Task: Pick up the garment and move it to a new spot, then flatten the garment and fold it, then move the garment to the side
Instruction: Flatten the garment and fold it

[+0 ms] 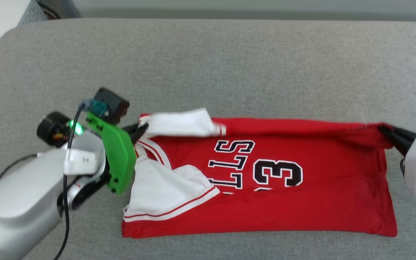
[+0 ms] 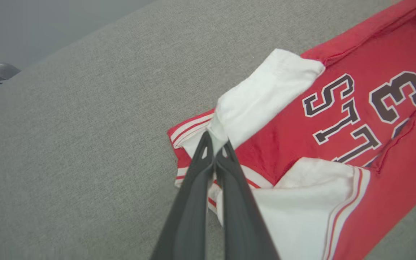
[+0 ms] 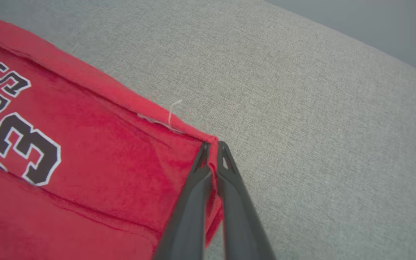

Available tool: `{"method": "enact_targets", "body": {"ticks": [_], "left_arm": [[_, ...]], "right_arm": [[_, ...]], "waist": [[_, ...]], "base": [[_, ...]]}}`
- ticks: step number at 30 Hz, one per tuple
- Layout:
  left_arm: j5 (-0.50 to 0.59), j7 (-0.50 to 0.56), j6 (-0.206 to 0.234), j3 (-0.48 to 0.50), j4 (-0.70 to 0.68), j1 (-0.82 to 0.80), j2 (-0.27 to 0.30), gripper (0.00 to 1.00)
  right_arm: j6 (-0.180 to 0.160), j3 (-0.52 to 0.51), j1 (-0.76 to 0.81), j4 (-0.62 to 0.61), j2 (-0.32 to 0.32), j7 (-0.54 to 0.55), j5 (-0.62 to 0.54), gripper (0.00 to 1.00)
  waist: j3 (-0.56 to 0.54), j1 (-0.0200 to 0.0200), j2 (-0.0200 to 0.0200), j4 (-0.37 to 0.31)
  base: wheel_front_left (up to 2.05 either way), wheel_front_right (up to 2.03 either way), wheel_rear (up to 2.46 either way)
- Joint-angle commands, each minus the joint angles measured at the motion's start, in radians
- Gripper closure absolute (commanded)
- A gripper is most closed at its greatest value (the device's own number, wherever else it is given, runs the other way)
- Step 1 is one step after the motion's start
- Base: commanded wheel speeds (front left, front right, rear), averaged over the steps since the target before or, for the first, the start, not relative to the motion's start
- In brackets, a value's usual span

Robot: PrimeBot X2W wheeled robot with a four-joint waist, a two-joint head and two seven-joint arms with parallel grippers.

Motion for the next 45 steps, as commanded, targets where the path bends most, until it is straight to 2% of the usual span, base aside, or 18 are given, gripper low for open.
{"method": "enact_targets", "body": {"ticks": [1,7,15,22,25,26,27,28,31,33,34,36,40,45], "left_arm": [[-0.016,-0.014,0.018,-0.002,-0.016,0.042,0.013,1.0],[-0.036,-0.043,0.073,-0.034,-0.075,0.167,0.042,1.0],[-0.065,-0.071,0.106,-0.065,-0.087,0.276,0.05,1.0],[-0.087,-0.088,0.099,-0.083,-0.009,0.313,-0.008,1.0],[-0.088,-0.098,0.091,-0.087,0.035,0.317,-0.031,1.0],[-0.087,-0.111,0.091,-0.084,0.049,0.319,-0.037,1.0],[-0.087,-0.126,0.094,-0.079,0.057,0.322,-0.039,0.53],[-0.086,-0.151,0.101,-0.069,0.065,0.327,-0.04,0.0],[-0.075,-0.226,0.123,-0.046,0.072,0.346,-0.039,0.0],[-0.053,-0.289,0.155,-0.029,0.078,0.358,-0.035,0.0],[-0.031,-0.382,0.215,0.003,0.085,0.377,-0.043,0.0],[-0.021,-0.439,0.253,0.029,0.087,0.385,-0.052,0.0],[0.014,-0.501,0.323,0.091,0.093,0.391,-0.077,0.0],[0.088,-0.515,0.371,0.212,0.091,0.407,-0.136,0.0]], "right_arm": [[-0.001,-0.009,0.042,-0.012,-0.002,-0.017,0.011,1.0],[-0.001,-0.06,0.206,-0.047,0.0,-0.058,0.008,1.0],[-0.001,-0.142,0.371,-0.088,0.027,-0.046,-0.006,1.0],[-0.001,-0.133,0.422,-0.04,0.072,0.025,-0.033,1.0],[-0.001,-0.125,0.419,-0.017,0.09,0.018,-0.03,1.0],[-0.001,-0.129,0.417,-0.014,0.096,0.013,-0.025,0.84],[-0.001,-0.134,0.416,-0.015,0.099,0.008,-0.02,0.24],[-0.001,-0.14,0.413,-0.019,0.099,0.001,-0.015,0.0],[-0.001,-0.167,0.412,-0.047,0.091,-0.009,0.015,0.0],[-0.001,-0.19,0.411,-0.081,0.083,-0.003,0.057,0.0],[-0.001,-0.24,0.413,-0.137,0.065,0.019,0.13,0.0],[-0.001,-0.276,0.414,-0.162,0.047,0.04,0.179,0.0],[-0.001,-0.337,0.417,-0.168,0.01,0.093,0.253,0.0],[-0.001,-0.356,0.412,-0.119,-0.011,0.177,0.3,0.0]], "waist": [[-0.043,0.0,0.0,0.01],[-0.076,0.0,0.0,0.022],[-0.075,0.0,0.0,0.021],[-0.045,0.0,0.0,0.016],[-0.048,0.0,0.0,0.017],[-0.053,0.0,0.0,0.016],[-0.058,0.0,0.0,0.014],[-0.066,0.0,0.0,0.011],[-0.085,0.0,0.0,0.005],[-0.096,0.0,0.0,-0.002],[-0.109,0.0,0.0,-0.003],[-0.113,0.0,0.0,-0.001],[-0.109,0.0,0.0,0.01],[-0.094,0.0,0.0,0.027]], "base": [[0.0,0.0,0.0],[0.0,0.0,0.0],[0.0,0.0,0.0],[0.0,0.0,0.0],[0.0,0.0,0.0],[0.0,0.0,0.0],[0.0,0.0,0.0],[0.0,0.0,0.0],[0.0,0.0,0.0],[0.0,0.0,0.0],[0.0,0.0,0.0],[0.0,0.0,0.0],[0.0,0.0,0.0],[0.0,0.0,0.0]]}}
